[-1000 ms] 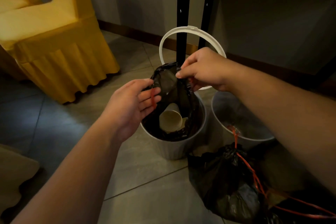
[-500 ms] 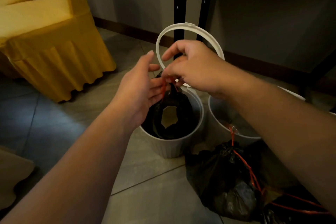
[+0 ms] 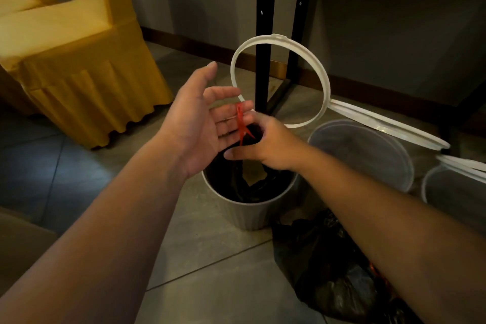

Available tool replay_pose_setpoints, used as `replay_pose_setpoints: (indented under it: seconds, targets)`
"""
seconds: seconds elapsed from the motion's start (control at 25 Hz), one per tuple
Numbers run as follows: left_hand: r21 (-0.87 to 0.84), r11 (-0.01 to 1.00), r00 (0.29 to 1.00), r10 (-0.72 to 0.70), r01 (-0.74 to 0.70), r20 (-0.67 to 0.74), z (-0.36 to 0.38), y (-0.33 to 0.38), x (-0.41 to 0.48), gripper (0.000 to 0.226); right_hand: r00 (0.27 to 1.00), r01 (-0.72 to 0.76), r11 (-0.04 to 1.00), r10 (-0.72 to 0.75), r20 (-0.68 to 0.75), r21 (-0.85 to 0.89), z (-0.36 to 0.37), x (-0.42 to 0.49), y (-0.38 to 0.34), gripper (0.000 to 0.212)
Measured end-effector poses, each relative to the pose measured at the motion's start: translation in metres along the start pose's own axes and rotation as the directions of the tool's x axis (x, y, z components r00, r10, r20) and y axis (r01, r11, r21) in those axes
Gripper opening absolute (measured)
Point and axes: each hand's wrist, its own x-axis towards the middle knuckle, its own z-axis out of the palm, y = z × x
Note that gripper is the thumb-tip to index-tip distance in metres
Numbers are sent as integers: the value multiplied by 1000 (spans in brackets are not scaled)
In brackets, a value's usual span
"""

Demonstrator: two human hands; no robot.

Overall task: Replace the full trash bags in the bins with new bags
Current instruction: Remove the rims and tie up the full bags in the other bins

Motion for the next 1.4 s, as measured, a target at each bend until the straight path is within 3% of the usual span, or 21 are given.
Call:
replay_pose_setpoints:
  seconds: [0.12,0.24,0.44,0.56,0.68,0.88,1.04,1.16,1.28,1.4]
  targets:
    - [99,994,999,38,-38,4,4,1,-3,63,985,54,996,-41,-165,75,23,13,16,21]
    - [139,987,996,88,-83,-31,6,5,-7,60,984,14,999,-6,-177,43,34,17,25,8]
    - [111,984,986,148,-139,-78,10,19,-12,49,973,-14,997,-3,-232,-72,46,15,44,32]
    - [105,986,984,142,-131,-110,12,26,-13,42,964,-73,995,53,-259,-68,48,16,53,20]
    - [113,986,981,140,-125,-136,13,32,-14,41,947,-117,984,71,-312,-132,51,16,56,22]
    - [200,970,980,162,-136,-116,17,36,-16,35,965,-73,985,30,-261,-155,53,15,57,9]
    - [189,969,981,174,-157,-81,23,43,-20,32,969,-46,978,-6,-245,-204,55,12,57,28]
    - [134,973,976,202,-190,-83,24,43,-22,30,966,-84,965,18,-256,-248,49,14,62,30]
    - [209,952,966,243,-222,-82,19,35,-20,19,978,-70,958,11,-207,-280,41,10,61,18]
    - [299,929,966,249,-220,-62,11,28,-17,38,948,-7,963,-80,-309,-270,29,1,32,48]
